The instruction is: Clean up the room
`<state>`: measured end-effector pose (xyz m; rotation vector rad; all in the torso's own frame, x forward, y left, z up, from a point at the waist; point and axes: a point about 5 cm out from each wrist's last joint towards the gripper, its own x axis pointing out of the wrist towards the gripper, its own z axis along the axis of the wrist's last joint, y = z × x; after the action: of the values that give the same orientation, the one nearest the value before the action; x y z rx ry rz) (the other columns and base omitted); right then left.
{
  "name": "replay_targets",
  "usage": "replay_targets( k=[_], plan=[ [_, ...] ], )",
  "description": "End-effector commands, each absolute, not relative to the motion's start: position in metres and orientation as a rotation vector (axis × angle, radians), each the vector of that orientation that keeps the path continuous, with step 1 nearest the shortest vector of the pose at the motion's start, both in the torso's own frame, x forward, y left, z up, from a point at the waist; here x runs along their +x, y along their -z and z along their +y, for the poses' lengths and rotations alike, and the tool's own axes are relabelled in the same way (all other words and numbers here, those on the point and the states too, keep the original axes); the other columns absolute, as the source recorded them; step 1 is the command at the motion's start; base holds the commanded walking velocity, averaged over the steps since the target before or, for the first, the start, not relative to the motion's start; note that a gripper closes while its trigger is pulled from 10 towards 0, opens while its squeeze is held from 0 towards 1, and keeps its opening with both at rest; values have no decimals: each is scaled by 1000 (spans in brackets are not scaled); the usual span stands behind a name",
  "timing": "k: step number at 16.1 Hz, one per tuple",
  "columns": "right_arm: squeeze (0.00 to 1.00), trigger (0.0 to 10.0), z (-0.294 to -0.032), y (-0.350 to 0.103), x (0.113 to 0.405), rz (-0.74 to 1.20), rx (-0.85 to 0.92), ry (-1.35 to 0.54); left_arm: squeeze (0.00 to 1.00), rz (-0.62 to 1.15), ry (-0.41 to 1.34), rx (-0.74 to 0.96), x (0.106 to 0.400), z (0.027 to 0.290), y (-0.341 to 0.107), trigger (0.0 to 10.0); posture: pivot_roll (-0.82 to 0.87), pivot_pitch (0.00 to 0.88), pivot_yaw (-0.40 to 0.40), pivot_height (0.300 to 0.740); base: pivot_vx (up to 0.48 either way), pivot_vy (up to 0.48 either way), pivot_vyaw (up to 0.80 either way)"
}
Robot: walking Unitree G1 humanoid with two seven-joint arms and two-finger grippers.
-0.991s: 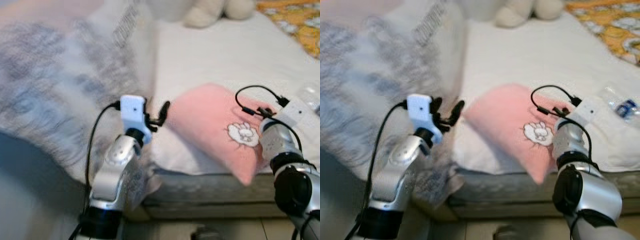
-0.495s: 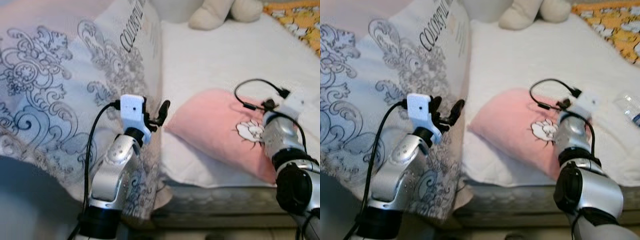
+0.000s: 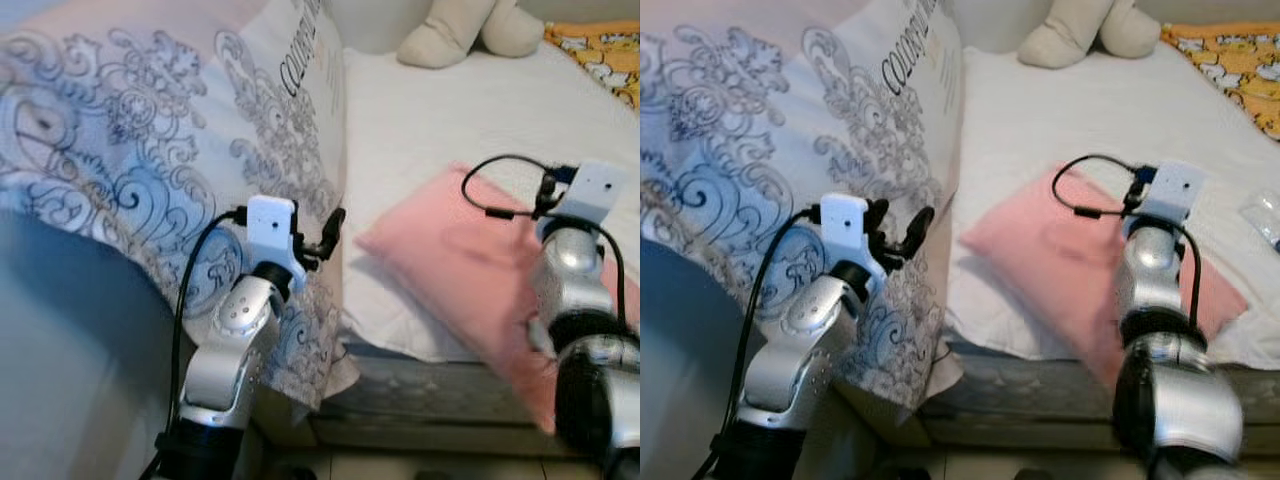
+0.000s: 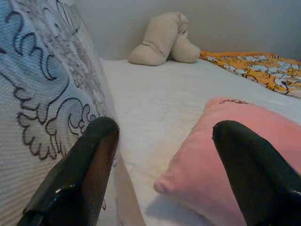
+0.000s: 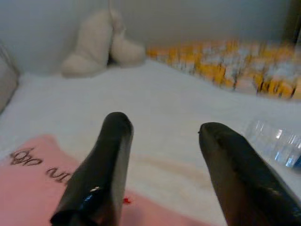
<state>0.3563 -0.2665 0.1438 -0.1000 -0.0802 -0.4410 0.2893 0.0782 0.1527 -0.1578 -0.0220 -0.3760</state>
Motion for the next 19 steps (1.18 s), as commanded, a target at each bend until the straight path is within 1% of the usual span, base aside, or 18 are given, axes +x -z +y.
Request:
replay_targets(
  k=[1,2,4,5,6,8,9,10,11,13,14,15,16,18,19],
  plan=[
    [1000,10000,-250,-145,351,-132,-169,407,0,-31,350,-133,288,85,-154,10000,-105,0,101,740,0,0,0],
    [0,10000,-239,-138,338,-141,-200,379,0,-27,330,-121,288,89,-153,10000,-102,0,96,740,0,0,0],
    [0,10000,-209,-133,289,-203,-271,250,0,-25,277,-96,284,102,-150,10000,-104,0,79,740,0,0,0],
    [0,10000,-204,-136,277,-225,-291,207,0,-25,267,-95,281,105,-149,10000,-104,0,79,740,0,0,0],
    [0,10000,-197,-145,259,-278,-336,125,0,-23,257,-94,276,109,-147,10000,-113,0,72,740,0,0,0],
    [0,10000,-189,-153,240,-325,-393,46,0,-25,258,-81,270,111,-146,10000,-120,0,62,740,0,0,0],
    [0,10000,-188,-150,229,-303,-408,24,0,-22,257,-72,266,112,-144,10000,-120,0,62,740,0,0,0],
    [0,10000,-189,-140,207,-213,-409,8,0,-17,254,-55,255,114,-138,10000,-114,0,53,740,0,0,0],
    [0,10000,-193,-133,200,-161,-399,15,0,-24,232,-26,247,121,-133,10000,-114,0,53,740,0,0,0],
    [0,10000,-201,-120,192,-70,-316,28,0,-42,188,1,225,139,-123,10000,-115,0,55,740,0,0,0],
    [0,10000,-205,-114,192,-39,-272,49,0,-22,159,-26,216,146,-116,10000,-111,0,57,740,0,0,0],
    [0,10000,-205,-111,195,-24,-250,60,0,-11,140,-36,214,148,-114,10000,-108,0,58,740,0,0,0],
    [0,10000,-202,-109,203,-21,-233,62,0,-11,118,-45,218,150,-114,10000,-102,0,60,740,0,-480,0],
    [0,10000,-192,-111,219,-49,-244,39,0,-43,111,-63,232,144,-122,10000,-106,0,60,740,0,-480,0],
    [0,10000,-190,-114,224,-63,-236,37,0,-46,113,-64,235,143,-123,10000,-109,0,64,740,0,-480,0]
  ],
)
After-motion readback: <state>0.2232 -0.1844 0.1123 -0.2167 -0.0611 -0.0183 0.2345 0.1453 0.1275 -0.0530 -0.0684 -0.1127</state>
